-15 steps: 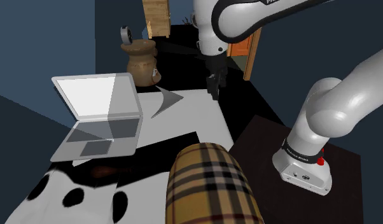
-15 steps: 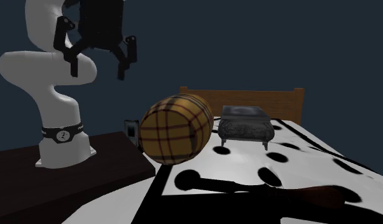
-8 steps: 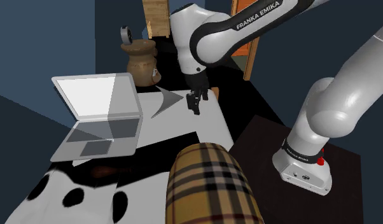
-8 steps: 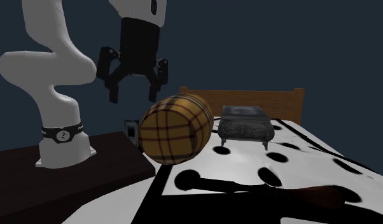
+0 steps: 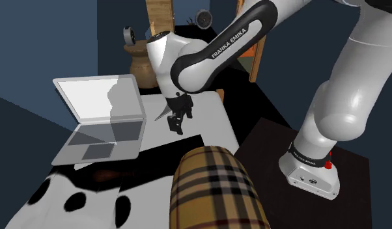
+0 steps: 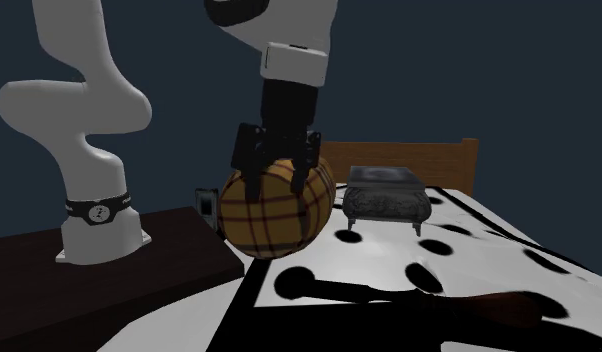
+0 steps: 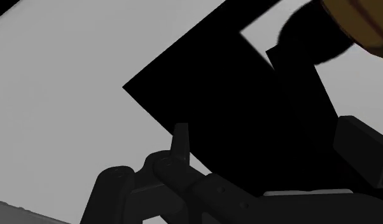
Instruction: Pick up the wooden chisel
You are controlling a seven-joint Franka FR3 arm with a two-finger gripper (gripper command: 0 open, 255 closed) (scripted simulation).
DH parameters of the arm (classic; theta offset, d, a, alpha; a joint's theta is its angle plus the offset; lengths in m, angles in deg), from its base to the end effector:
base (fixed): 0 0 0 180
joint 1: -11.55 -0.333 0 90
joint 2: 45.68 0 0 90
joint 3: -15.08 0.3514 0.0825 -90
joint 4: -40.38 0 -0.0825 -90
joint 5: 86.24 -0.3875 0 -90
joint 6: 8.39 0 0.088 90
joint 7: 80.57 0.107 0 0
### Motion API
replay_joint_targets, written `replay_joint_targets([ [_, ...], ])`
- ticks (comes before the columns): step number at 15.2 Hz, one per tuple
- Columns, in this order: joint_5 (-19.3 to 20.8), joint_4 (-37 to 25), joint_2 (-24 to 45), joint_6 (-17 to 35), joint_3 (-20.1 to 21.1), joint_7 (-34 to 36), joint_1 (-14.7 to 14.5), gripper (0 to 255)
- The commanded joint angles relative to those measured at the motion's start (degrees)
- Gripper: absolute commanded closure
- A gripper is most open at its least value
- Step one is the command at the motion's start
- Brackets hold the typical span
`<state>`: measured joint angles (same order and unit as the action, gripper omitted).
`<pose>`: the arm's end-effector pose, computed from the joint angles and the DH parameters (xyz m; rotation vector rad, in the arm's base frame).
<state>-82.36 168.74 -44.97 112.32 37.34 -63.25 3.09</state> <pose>0.4412 0.2582 0.3851 3.0033 0.4125 -0.1694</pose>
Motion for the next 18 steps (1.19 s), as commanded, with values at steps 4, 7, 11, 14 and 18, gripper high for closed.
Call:
replay_joint_targets([
  [4,5.4,-7.1,10.7,3.2,1.1,5.6,-2.5,0],
  [7,8.8,-12.4,17.2,4.1,0.9,8.5,-4.7,0],
  [11,12.8,-20.5,25.9,4.4,0.0,11.6,-8.3,0],
  [14,15.1,-27.5,32.4,3.9,-0.9,13.2,-11.3,0],
  [18,17.5,-38.2,41.2,2.4,-2.2,14.2,-15.4,0],
])
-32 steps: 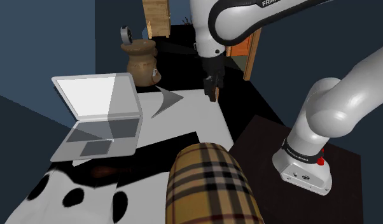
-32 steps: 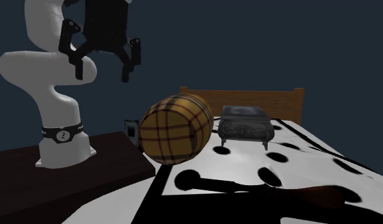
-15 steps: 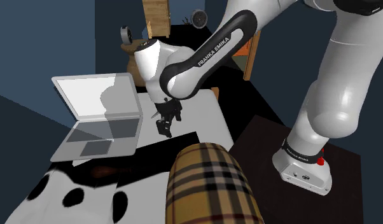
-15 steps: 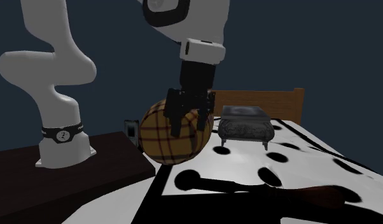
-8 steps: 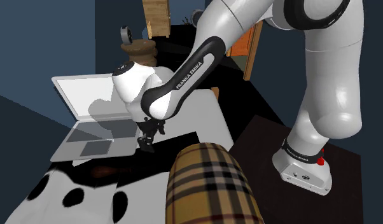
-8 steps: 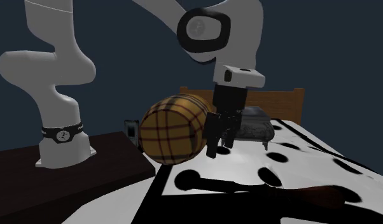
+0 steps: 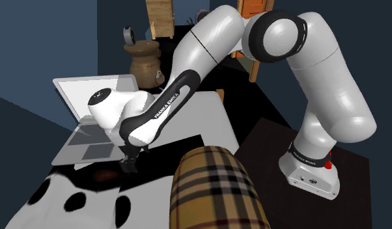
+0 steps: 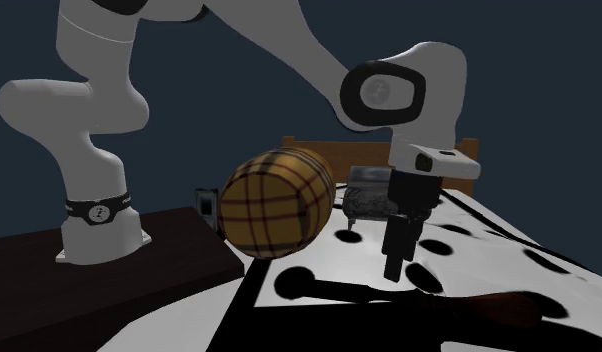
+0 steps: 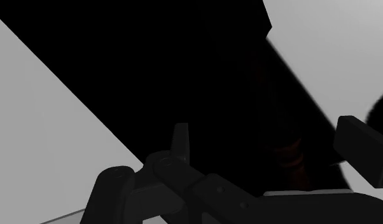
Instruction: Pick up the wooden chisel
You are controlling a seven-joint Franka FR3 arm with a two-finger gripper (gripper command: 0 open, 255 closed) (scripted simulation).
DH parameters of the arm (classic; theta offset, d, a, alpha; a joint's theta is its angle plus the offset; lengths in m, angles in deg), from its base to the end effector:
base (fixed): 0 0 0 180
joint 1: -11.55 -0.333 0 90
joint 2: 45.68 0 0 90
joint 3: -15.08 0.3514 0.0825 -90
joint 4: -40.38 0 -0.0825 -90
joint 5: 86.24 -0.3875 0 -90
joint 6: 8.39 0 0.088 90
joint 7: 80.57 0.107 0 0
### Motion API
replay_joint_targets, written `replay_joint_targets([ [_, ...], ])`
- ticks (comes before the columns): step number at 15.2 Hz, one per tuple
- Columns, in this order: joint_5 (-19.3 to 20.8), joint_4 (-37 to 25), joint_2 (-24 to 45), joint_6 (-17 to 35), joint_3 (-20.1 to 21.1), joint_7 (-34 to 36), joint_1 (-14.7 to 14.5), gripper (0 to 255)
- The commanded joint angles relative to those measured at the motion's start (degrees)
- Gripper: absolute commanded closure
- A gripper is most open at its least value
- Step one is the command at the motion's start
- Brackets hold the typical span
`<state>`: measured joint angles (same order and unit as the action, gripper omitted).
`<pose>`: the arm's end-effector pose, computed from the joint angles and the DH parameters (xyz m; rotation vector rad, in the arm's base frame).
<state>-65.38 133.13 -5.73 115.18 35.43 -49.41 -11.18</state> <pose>0.5478 0.4426 0.2506 2.9798 0.5463 -0.0676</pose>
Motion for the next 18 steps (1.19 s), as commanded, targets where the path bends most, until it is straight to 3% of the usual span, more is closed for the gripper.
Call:
replay_joint_targets([
  [1,1.0,-5.6,4.3,-1.1,-0.6,0.4,-2.1,0],
  [2,1.4,-8.8,6.7,-1.7,-0.9,0.5,-3.2,0],
  [12,2.5,-9.9,10.9,1.4,-1.9,1.2,-4.0,0],
  [13,2.6,-9.9,10.9,1.4,-2.0,1.2,-4.1,255],
  [18,2.5,-9.9,11.0,1.4,-2.0,1.2,-4.1,255],
])
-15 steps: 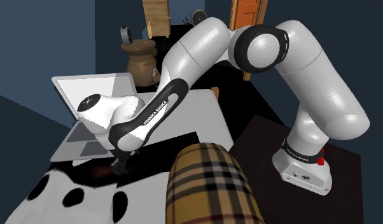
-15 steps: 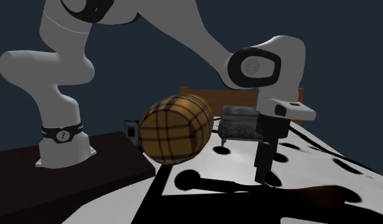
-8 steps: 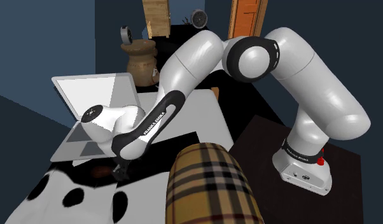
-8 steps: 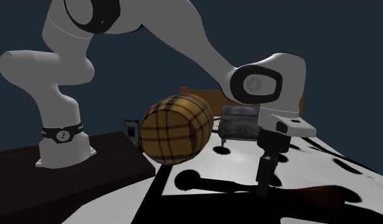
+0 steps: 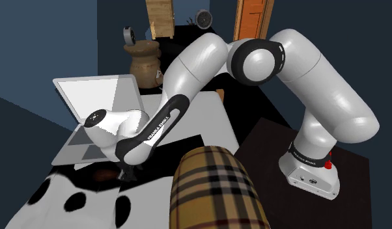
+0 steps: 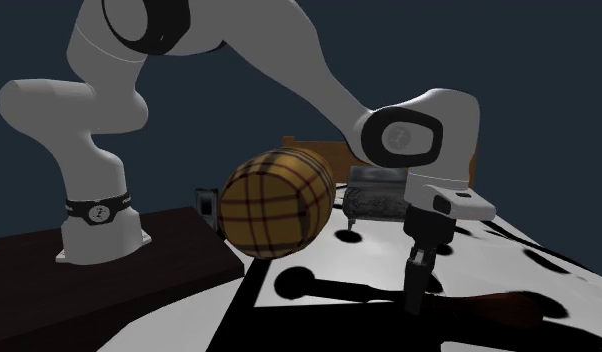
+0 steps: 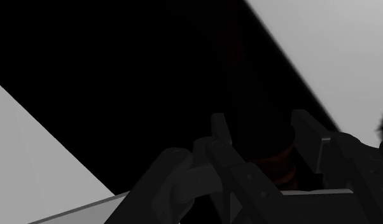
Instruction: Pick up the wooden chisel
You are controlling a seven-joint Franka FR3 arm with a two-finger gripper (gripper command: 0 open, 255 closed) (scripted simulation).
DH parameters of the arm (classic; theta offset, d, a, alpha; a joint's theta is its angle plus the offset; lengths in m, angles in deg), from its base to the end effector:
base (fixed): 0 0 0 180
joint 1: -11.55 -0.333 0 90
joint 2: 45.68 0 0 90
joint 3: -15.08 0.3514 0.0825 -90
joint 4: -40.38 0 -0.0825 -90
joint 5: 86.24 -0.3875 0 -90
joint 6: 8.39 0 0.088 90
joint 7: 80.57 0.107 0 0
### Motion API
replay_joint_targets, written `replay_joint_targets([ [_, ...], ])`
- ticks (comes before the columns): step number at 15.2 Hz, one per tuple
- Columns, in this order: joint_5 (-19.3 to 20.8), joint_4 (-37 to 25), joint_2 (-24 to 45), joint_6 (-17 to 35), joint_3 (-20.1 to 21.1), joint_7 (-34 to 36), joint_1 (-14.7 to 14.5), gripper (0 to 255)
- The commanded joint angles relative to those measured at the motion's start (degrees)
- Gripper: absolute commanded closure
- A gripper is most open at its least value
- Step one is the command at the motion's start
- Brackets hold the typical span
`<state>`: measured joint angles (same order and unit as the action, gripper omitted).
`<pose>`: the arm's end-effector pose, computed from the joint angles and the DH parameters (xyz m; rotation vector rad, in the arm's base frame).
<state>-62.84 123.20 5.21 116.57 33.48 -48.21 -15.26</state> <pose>0.5631 0.4787 0.1855 2.9742 0.5683 -0.0490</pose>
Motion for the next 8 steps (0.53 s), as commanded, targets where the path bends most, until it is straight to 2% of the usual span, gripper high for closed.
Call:
replay_joint_targets([
  [1,0.0,0.0,0.0,0.0,0.0,0.0,0.0,255],
  [8,-0.6,0.6,-2.2,-1.6,0.6,-0.4,0.4,255],
])
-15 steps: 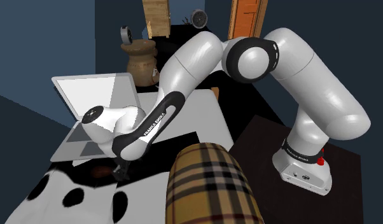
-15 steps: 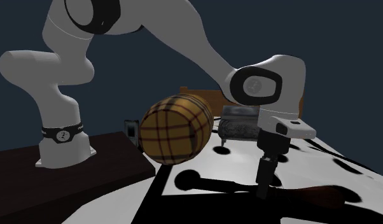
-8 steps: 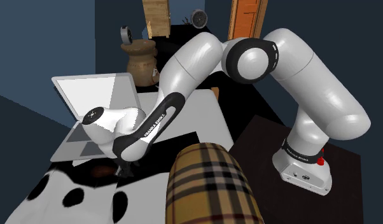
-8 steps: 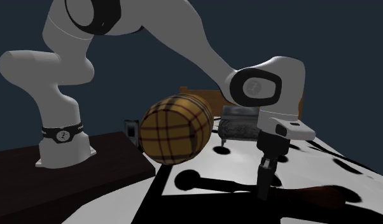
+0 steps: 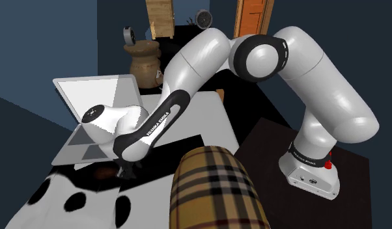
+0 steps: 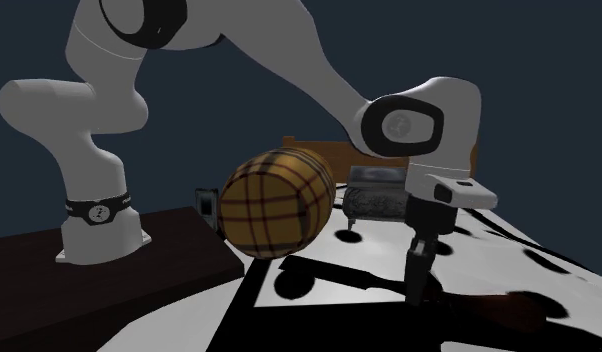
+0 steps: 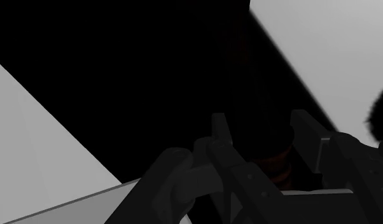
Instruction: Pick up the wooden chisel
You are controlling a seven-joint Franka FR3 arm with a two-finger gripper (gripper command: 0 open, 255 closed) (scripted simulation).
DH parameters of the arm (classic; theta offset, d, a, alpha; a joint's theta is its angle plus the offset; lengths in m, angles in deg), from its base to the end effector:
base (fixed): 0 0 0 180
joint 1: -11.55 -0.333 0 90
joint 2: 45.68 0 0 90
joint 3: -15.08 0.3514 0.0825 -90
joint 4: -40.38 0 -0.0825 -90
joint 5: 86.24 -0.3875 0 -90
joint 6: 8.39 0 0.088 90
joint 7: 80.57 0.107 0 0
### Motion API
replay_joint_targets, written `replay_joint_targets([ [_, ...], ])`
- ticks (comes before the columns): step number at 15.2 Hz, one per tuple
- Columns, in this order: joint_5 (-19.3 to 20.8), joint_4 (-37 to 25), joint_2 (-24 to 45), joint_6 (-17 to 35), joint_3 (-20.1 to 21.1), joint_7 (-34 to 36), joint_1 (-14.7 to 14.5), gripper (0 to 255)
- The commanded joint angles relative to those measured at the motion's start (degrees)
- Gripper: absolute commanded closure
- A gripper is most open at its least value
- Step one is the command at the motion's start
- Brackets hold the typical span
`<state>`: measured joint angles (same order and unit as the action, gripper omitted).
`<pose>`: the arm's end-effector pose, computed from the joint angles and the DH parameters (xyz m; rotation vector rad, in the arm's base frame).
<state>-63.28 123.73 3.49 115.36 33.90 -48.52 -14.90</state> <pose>0.5628 0.4774 0.2026 2.9738 0.5680 -0.0495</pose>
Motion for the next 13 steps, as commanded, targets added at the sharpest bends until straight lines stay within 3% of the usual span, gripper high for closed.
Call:
replay_joint_targets([
  [1,-0.3,0.1,-1.0,-0.8,0.3,-0.2,0.2,255],
  [13,-1.9,0.2,-5.8,-5.5,1.6,-1.3,0.9,255],
])
